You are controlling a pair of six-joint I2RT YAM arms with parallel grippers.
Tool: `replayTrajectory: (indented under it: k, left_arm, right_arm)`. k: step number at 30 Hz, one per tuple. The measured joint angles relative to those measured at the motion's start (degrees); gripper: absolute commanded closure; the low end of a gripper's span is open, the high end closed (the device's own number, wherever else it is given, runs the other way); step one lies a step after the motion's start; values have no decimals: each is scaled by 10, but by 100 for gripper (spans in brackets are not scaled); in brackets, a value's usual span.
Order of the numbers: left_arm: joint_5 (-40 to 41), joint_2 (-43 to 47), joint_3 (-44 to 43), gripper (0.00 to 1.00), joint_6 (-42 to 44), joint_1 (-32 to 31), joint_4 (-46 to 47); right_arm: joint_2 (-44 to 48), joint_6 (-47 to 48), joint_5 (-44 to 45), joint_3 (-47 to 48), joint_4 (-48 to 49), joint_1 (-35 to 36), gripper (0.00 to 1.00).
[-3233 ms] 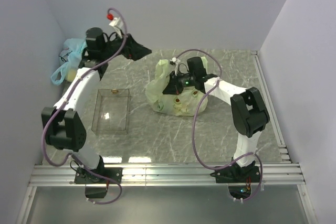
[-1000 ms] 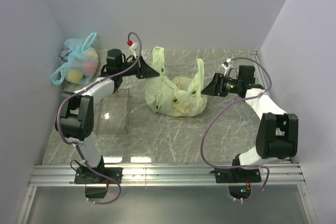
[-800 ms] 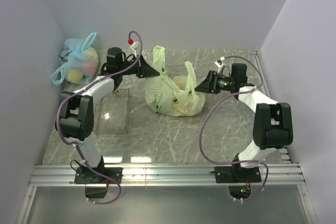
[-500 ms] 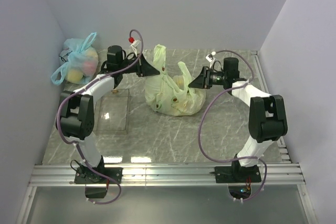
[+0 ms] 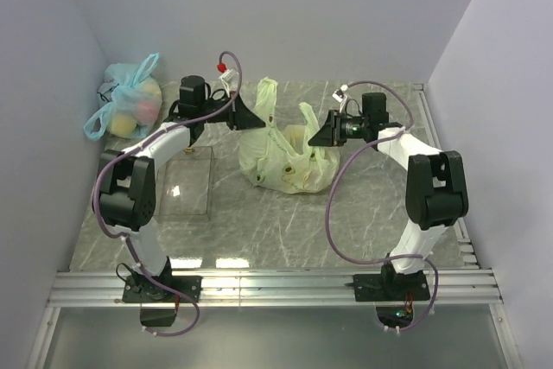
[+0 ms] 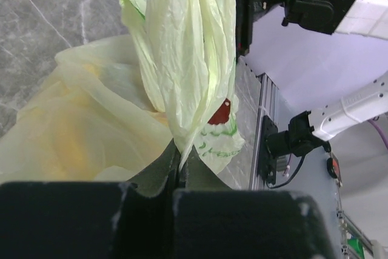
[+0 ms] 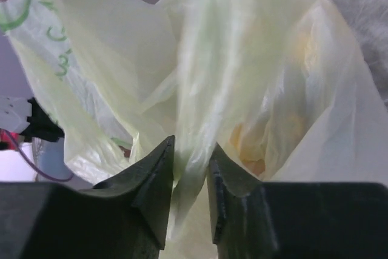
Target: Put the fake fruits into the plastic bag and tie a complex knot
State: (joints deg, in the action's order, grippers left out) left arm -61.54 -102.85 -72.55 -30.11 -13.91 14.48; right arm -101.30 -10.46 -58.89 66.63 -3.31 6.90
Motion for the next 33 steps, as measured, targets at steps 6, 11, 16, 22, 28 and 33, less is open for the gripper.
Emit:
replayTrajectory:
  k: [6, 11, 16, 22, 28, 33]
  left_arm:
    - [-27, 2, -39, 100, 125, -28, -115]
    - [-45, 3, -116, 100, 316, -76, -275]
    - [-47, 3, -136, 100, 418, -92, -351]
    - [-30, -6, -163, 100, 491, -88, -424]
    - [-10, -20, -204, 100, 504, -100, -447]
    - [14, -36, -204, 100, 481, -110, -442]
  right_arm:
    - [-6, -28, -5, 2, 15, 8, 100]
    - [-4, 2, 9, 48, -13, 47, 100]
    - [19, 78, 58, 85, -65, 89, 100]
    - [35, 144, 72, 90, -138, 89, 100]
    - [35, 183, 48, 92, -188, 89, 71]
    - [38, 195, 24, 92, -200, 89, 44]
